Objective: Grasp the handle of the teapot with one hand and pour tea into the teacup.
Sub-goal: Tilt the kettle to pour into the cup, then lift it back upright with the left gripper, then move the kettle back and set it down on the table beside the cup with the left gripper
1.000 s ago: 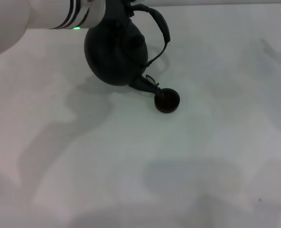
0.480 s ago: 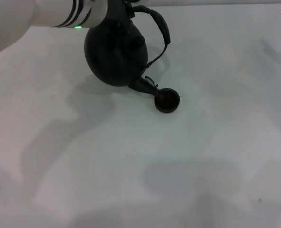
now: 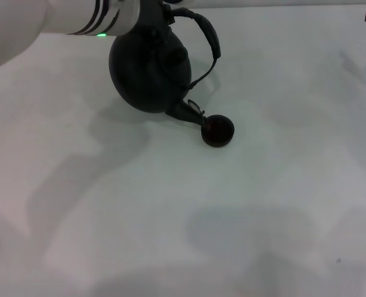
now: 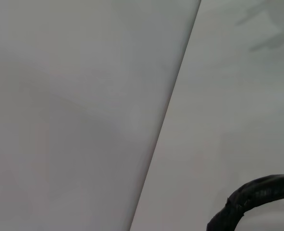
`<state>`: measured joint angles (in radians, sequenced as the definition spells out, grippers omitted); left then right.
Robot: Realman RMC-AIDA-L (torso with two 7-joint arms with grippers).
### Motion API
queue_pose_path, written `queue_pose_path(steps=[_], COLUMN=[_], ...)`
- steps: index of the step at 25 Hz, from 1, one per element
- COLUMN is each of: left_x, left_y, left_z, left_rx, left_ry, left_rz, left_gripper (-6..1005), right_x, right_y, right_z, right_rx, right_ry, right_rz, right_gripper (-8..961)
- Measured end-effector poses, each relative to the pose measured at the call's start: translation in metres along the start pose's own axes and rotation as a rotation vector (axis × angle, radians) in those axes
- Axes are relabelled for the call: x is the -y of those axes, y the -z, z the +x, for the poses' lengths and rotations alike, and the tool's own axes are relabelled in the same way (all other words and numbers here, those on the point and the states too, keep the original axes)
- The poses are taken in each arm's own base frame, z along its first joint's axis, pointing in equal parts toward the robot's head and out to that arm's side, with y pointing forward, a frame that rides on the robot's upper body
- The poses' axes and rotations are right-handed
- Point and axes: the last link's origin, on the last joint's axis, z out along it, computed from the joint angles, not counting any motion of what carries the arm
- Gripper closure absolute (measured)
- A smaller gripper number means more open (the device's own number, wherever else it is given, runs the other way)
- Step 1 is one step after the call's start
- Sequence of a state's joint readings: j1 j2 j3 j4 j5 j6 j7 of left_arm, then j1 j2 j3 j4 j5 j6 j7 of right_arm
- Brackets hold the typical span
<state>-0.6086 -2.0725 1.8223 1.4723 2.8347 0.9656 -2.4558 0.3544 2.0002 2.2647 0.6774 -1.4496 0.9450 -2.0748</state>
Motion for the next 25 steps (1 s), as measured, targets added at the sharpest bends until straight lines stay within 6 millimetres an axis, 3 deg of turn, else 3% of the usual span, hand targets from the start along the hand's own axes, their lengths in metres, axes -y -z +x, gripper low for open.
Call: queue_pose_path(steps=[13, 25], left_x=[0.002, 0.013], left_y=[-0.001, 0.008], left_z=[-0.002, -0.013], left_rx=[0.001, -0.052], left_ry=[0.024, 0.25], left_rz=[0.004, 0.073], left_gripper=[889, 889], right_x=[0.001, 0.003], right_y=[0.0, -0.001], right_z=[0.0, 0.001], right_rx=[-0.001, -0.011], right_ry=[0.0, 0.001], right_rz=[0.004, 0.019], right_gripper=[107, 108])
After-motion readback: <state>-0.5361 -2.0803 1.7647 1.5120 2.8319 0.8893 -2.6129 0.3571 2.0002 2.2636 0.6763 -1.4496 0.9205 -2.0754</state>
